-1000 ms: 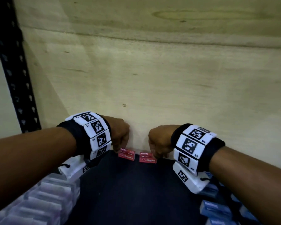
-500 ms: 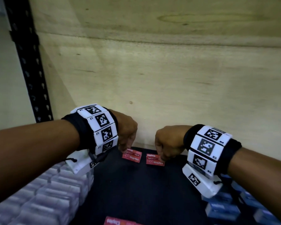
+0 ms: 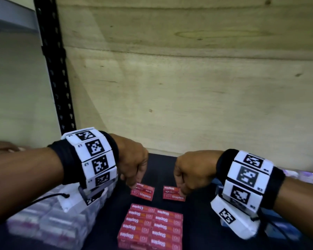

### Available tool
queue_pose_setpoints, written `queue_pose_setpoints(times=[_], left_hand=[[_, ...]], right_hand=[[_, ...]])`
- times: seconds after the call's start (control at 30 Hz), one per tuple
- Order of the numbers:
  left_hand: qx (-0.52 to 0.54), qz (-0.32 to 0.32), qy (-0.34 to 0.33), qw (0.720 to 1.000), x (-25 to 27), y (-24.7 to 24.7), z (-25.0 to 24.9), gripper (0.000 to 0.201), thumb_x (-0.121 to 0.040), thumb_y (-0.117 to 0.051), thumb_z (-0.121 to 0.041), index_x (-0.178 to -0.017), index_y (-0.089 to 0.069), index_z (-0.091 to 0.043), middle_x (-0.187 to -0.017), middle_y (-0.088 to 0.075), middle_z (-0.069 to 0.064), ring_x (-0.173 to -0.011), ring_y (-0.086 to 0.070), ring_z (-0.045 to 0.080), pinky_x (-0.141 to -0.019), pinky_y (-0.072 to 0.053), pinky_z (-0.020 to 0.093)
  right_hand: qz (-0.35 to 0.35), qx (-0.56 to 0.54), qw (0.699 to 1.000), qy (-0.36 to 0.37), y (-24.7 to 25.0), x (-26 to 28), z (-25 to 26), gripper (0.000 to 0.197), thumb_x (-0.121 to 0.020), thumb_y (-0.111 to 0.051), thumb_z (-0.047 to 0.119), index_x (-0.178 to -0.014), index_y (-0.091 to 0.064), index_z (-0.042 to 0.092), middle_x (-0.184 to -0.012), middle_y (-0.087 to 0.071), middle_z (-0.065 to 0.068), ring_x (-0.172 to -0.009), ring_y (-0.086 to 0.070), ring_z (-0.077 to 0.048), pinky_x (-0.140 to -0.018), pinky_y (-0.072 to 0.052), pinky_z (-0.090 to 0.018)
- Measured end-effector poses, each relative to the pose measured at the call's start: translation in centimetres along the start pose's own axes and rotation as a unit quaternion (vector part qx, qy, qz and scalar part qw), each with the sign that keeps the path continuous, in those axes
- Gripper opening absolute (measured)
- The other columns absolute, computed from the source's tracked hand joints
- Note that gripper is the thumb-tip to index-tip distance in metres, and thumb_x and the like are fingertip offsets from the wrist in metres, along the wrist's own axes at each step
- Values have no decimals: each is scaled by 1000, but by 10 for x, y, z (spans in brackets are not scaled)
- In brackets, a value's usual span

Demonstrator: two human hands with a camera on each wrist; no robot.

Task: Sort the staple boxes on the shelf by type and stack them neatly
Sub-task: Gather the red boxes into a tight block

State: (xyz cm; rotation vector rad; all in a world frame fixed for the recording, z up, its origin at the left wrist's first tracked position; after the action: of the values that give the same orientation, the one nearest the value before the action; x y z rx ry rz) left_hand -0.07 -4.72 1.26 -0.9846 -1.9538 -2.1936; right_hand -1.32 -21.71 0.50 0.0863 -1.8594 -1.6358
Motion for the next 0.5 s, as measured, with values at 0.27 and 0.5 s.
queue_pose_setpoints(times=[0.27,0.5], left_hand=[[12,15,-4,1000,21,-14,-4,18,-82,-77,-25,-100,-77,-22,-94,-76,-8,-93,-70,11,-76,-50,17],[20,19,-2,1000,30,-19,-5,17,-83,-77,-25,-99,-76,-22,-94,-76,-5,-76,-66,4,-74,-49,16]], right_hand=[[-2,-24,1000,8,-17,22,6,11,-85,-72,30,-92,-77,24,-89,-76,7,-74,-62,-5,-71,-53,-23],[24,-70,997,20,-22,33,11,13,-91,-65,21,-97,-76,21,-78,-71,12,-62,-61,2,-58,-43,-12]])
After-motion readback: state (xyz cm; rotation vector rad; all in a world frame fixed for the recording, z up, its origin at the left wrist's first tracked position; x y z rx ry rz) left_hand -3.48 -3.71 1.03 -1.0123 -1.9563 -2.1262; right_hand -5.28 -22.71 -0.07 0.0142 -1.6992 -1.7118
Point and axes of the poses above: each hand's wrist, its own x-axis away from the middle knuckle, its own y-axis out of the back of the hand, z = x × y, the point moved 2 cm from there along -x, towards the middle knuckle
